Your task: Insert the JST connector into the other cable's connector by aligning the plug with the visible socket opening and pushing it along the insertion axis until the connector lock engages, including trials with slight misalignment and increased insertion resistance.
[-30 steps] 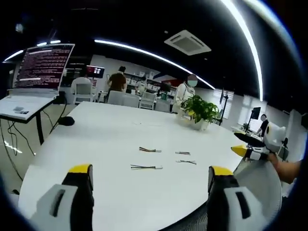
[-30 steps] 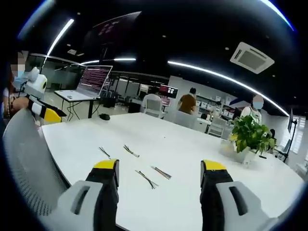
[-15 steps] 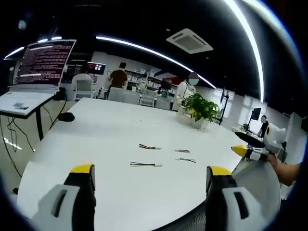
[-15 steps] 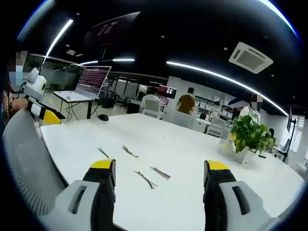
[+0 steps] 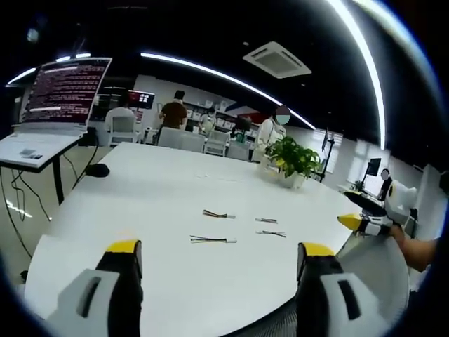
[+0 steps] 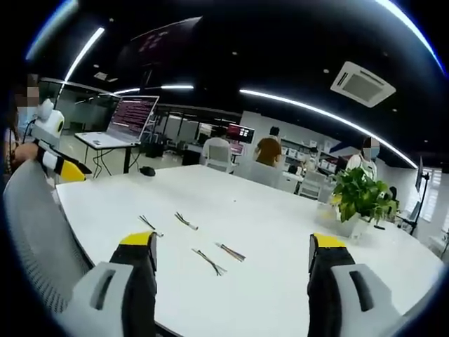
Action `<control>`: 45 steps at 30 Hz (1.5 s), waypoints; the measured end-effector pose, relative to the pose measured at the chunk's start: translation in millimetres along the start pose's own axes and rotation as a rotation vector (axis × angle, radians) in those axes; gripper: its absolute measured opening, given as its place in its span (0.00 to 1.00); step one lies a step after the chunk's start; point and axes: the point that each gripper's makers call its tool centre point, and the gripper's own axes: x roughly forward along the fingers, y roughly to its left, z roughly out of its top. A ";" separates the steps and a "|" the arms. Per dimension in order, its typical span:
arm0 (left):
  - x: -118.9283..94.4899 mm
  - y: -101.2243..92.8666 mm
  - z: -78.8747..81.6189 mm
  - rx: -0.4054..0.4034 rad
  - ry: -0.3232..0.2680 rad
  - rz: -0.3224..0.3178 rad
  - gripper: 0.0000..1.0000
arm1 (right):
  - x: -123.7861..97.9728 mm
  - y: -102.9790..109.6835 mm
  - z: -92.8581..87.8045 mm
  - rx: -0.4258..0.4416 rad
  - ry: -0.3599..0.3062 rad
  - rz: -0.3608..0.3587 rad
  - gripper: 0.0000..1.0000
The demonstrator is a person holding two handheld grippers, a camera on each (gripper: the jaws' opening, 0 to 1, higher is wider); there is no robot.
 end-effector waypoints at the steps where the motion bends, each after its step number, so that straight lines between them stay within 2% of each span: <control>1: 0.1 0.1 -0.2 0.000 0.001 0.000 0.90 | 0.0 -0.8 0.3 0.000 -0.003 -0.003 0.92; 6: 0.1 -0.9 -1.0 -0.002 0.007 -0.005 0.89 | 0.6 -4.2 2.0 -0.008 -0.020 -0.015 0.99; 9: 0.1 -1.1 -1.1 -0.002 0.007 -0.005 0.89 | 0.1 -5.0 1.5 -0.008 -0.019 -0.018 1.00; 31: -2.5 -3.0 0.2 -0.023 -0.004 0.003 0.89 | -0.4 -3.3 -0.8 -0.018 -0.005 -0.019 0.93; 41: -2.1 -4.5 -3.0 -0.020 0.020 0.001 0.88 | -0.6 -1.9 -2.0 -0.020 0.003 -0.012 0.90; 45: -0.8 -6.1 -5.3 -0.010 0.039 -0.002 0.92 | 0.5 -4.6 -5.1 -0.024 0.026 -0.025 0.92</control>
